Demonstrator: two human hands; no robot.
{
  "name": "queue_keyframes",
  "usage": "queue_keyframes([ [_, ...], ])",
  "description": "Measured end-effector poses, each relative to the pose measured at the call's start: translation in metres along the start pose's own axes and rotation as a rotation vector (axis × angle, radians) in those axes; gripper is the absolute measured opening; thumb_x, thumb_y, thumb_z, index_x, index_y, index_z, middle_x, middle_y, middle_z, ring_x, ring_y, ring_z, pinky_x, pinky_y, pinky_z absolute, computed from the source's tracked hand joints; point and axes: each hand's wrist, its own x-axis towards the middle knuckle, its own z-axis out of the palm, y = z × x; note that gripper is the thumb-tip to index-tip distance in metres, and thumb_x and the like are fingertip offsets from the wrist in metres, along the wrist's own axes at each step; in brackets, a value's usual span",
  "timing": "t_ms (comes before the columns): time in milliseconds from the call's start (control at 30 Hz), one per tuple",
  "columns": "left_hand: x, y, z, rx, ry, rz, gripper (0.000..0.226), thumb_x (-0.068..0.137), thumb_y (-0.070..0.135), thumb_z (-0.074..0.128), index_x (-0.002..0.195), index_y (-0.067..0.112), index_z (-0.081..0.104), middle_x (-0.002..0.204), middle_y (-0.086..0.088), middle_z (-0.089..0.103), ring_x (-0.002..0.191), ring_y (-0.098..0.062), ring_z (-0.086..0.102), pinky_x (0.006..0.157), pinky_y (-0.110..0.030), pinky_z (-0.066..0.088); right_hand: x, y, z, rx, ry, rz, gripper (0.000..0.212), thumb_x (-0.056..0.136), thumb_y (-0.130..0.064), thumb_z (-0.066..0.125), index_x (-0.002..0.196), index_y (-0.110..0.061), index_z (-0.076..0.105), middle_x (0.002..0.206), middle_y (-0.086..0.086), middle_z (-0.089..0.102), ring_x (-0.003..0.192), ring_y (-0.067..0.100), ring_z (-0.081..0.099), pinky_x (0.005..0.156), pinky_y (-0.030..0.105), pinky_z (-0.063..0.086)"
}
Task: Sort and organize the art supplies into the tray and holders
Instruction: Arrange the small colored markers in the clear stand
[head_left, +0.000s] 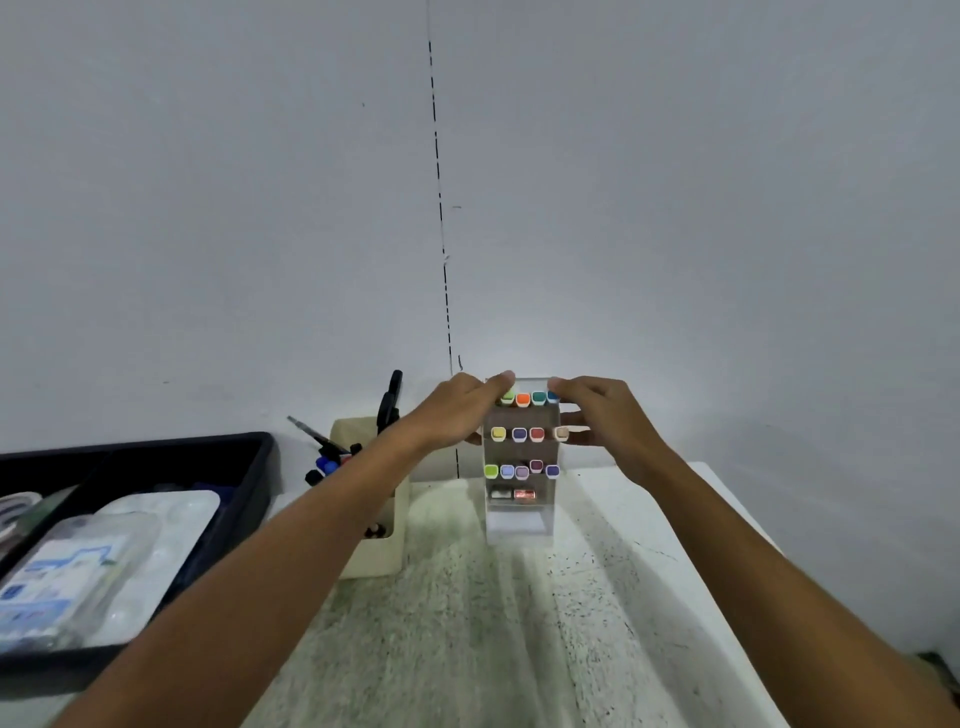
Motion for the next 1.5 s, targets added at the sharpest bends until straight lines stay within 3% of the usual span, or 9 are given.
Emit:
queue_keyframes([
  [100, 0.005, 0.005, 0.0, 0.115, -0.002, -0.009, 0.1, 0.072, 0.081, 0.027, 0.094, -0.009, 0.064, 0.089, -0.019, 0.071, 0.085, -0.03, 0.069, 0.086, -0.047, 0.055, -0.003, -0.001, -0.001, 0.029, -0.01, -0.002, 0.026, 0.093, -0.03, 0.061, 0.087, -0.006, 0.069, 0.087, 0.007, 0.072, 0.079, 0.024, 0.072, 0.064, 0.028, 0.055],
  [333, 0.012, 0.01, 0.003, 0.073, -0.025, -0.041, 0.071, 0.096, 0.056, 0.032, 0.1, -0.007, 0.063, 0.094, -0.019, 0.071, 0.09, -0.028, 0.068, 0.078, -0.039, 0.059, -0.003, -0.002, -0.003, 0.039, -0.029, -0.017, 0.025, 0.092, -0.031, 0.062, 0.084, -0.008, 0.071, 0.085, 0.007, 0.072, 0.08, 0.025, 0.073, 0.064, 0.029, 0.055],
  [567, 0.003, 0.011, 0.007, -0.033, -0.057, -0.082, 0.056, 0.097, 0.052, 0.039, 0.099, 0.005, 0.068, 0.089, -0.009, 0.074, 0.095, -0.024, 0.066, 0.076, -0.034, 0.057, 0.0, -0.001, -0.011, 0.004, -0.079, -0.04, 0.034, 0.092, -0.031, 0.062, 0.092, 0.001, 0.07, 0.088, 0.011, 0.074, 0.075, 0.02, 0.072, 0.057, 0.023, 0.052],
  [700, -0.002, 0.014, 0.005, -0.05, -0.091, -0.11, 0.056, 0.098, 0.051, 0.034, 0.109, 0.005, 0.064, 0.098, -0.009, 0.072, 0.09, -0.023, 0.063, 0.082, -0.036, 0.054, 0.001, 0.0, -0.013, 0.005, -0.1, -0.032, 0.031, 0.092, -0.033, 0.061, 0.092, -0.003, 0.071, 0.09, 0.009, 0.074, 0.08, 0.022, 0.072, 0.059, 0.024, 0.053],
  [867, -0.006, 0.011, -0.006, -0.105, -0.249, -0.118, 0.042, 0.098, 0.042, 0.039, 0.113, 0.01, 0.062, 0.107, -0.007, 0.064, 0.09, -0.022, 0.057, 0.09, -0.043, 0.051, 0.002, 0.002, -0.016, 0.017, -0.127, -0.023, 0.03, 0.092, -0.033, 0.062, 0.09, -0.005, 0.071, 0.088, 0.008, 0.074, 0.082, 0.023, 0.071, 0.065, 0.029, 0.056],
  [967, -0.006, 0.012, -0.008, -0.082, -0.261, -0.094, 0.035, 0.098, 0.044, 0.043, 0.109, 0.021, 0.065, 0.11, -0.005, 0.068, 0.092, -0.02, 0.06, 0.084, -0.039, 0.052, 0.004, 0.003, -0.018, 0.023, -0.146, -0.016, 0.03, 0.091, -0.033, 0.063, 0.092, -0.004, 0.072, 0.089, 0.007, 0.074, 0.083, 0.023, 0.072, 0.07, 0.033, 0.058],
  [1300, -0.01, 0.011, -0.001, -0.045, -0.162, -0.067, 0.043, 0.093, 0.053, 0.047, 0.108, 0.02, 0.069, 0.109, 0.001, 0.071, 0.097, -0.015, 0.062, 0.081, -0.037, 0.053, 0.01, 0.005, -0.024, 0.002, -0.174, -0.037, 0.028, 0.092, -0.032, 0.061, 0.088, -0.006, 0.071, 0.096, 0.01, 0.072, 0.09, 0.029, 0.07, 0.067, 0.033, 0.058],
  [1433, -0.012, 0.001, 0.006, -0.035, 0.098, 0.072, 0.043, 0.08, 0.065, 0.057, 0.094, 0.028, 0.073, 0.11, 0.008, 0.066, 0.104, -0.012, 0.061, 0.085, -0.04, 0.056, 0.009, 0.009, -0.023, -0.007, -0.155, -0.082, 0.021, 0.093, -0.032, 0.06, 0.092, -0.013, 0.069, 0.095, 0.005, 0.071, 0.091, 0.028, 0.069, 0.066, 0.033, 0.057],
  [1500, -0.014, -0.001, 0.009, -0.027, 0.23, 0.165, 0.032, 0.074, 0.064, 0.059, 0.083, 0.036, 0.072, 0.106, 0.01, 0.062, 0.105, -0.008, 0.058, 0.084, -0.03, 0.049, 0.01, 0.011, -0.022, -0.055, -0.114, -0.135, 0.018, 0.092, -0.032, 0.061, 0.094, -0.016, 0.07, 0.096, 0.0, 0.071, 0.094, 0.023, 0.068, 0.071, 0.038, 0.06],
])
